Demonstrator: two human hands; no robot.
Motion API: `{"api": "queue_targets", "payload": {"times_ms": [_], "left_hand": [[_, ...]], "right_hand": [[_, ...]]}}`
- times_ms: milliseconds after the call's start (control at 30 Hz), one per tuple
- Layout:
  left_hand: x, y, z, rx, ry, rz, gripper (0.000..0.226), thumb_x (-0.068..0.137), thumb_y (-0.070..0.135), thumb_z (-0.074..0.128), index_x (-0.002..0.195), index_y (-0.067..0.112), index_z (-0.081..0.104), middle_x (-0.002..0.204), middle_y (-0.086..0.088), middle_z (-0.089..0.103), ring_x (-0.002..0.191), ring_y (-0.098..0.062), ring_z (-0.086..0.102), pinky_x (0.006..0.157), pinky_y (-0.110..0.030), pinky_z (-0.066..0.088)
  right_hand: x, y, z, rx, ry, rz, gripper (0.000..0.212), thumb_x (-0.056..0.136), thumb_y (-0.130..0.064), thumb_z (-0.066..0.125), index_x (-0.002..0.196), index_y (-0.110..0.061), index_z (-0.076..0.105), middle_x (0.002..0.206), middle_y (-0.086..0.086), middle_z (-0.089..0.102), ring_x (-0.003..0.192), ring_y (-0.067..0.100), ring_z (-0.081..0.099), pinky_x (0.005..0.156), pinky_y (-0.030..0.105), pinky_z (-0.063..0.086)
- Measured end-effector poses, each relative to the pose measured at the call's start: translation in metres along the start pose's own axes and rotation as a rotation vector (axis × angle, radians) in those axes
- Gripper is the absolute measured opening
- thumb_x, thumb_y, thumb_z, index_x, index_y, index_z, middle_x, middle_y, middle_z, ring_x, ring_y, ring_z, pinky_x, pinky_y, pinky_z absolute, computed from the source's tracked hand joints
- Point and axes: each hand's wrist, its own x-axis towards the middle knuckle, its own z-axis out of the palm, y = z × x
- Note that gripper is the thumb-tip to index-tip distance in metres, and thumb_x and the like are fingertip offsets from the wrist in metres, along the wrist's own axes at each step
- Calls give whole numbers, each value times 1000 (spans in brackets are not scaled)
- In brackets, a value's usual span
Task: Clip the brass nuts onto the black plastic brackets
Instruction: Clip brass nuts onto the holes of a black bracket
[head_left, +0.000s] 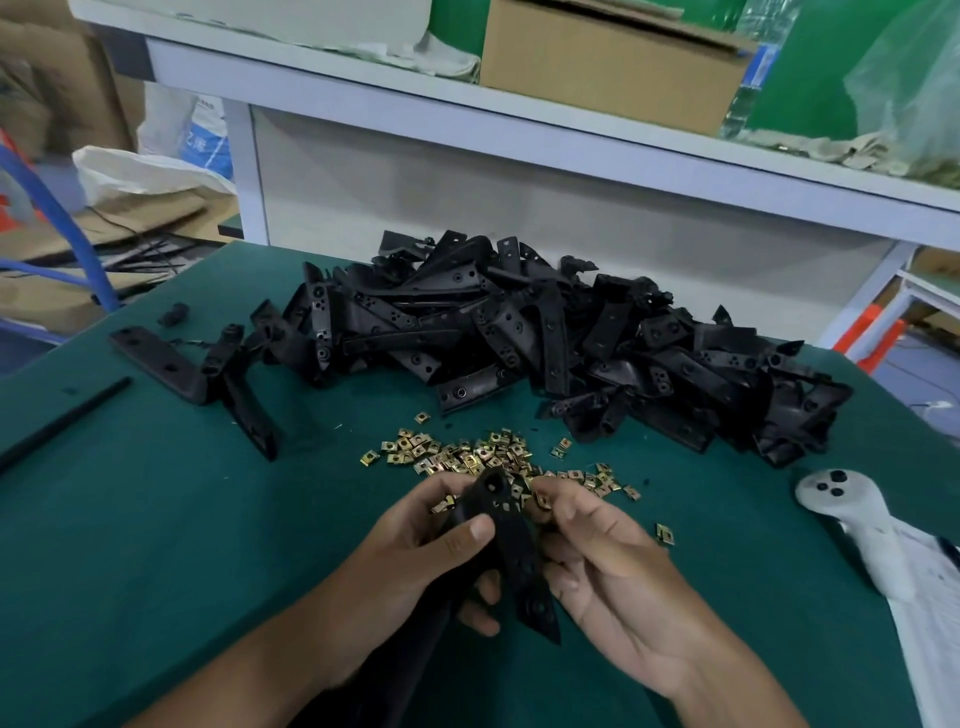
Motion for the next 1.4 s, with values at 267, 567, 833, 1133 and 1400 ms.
{"api": "queue_targets", "payload": {"times_ms": [267,567,833,1133,1400], "left_hand": [[-2,0,0,15,-14,8,27,90,26,75,111,14,63,87,-13,68,72,-25,66,61,-38,59],[-1,-2,-2,56,-66,6,26,87,28,76,110,22,65,87,-7,69,72,-25,66,60,-38,59],[-2,-1,-4,115,-117,-4,26,93,26,73,113,18,59,88,-9,66,71,-25,64,54,-33,56],[-5,0,-7,128,-205,-59,33,90,34,77,112,19,58,81,-7,61,68,-21,60,51,-29,54],[-2,-3,-6,144,-219,-70,35,88,37,79,108,19,57,90,-14,61,70,-26,62,51,-30,54]], "right_hand": [[-1,1,1,-204,18,-52,18,75,-35,72,73,-16,71,70,0,53,53,5,35,47,16,31],[-5,-2,4,-265,-13,-65,15,72,-35,76,66,-22,73,65,-4,56,52,3,42,47,14,34],[-7,-6,-1,-463,-46,-104,26,79,-43,81,65,-25,69,62,-8,52,53,5,40,53,20,29],[-11,-13,-5,-681,-105,-157,26,77,-49,77,65,-28,69,58,-10,57,55,3,47,55,13,37],[-13,-4,1,-596,-125,-121,25,76,-40,78,63,-23,66,60,-5,54,56,6,47,56,14,37]]}}
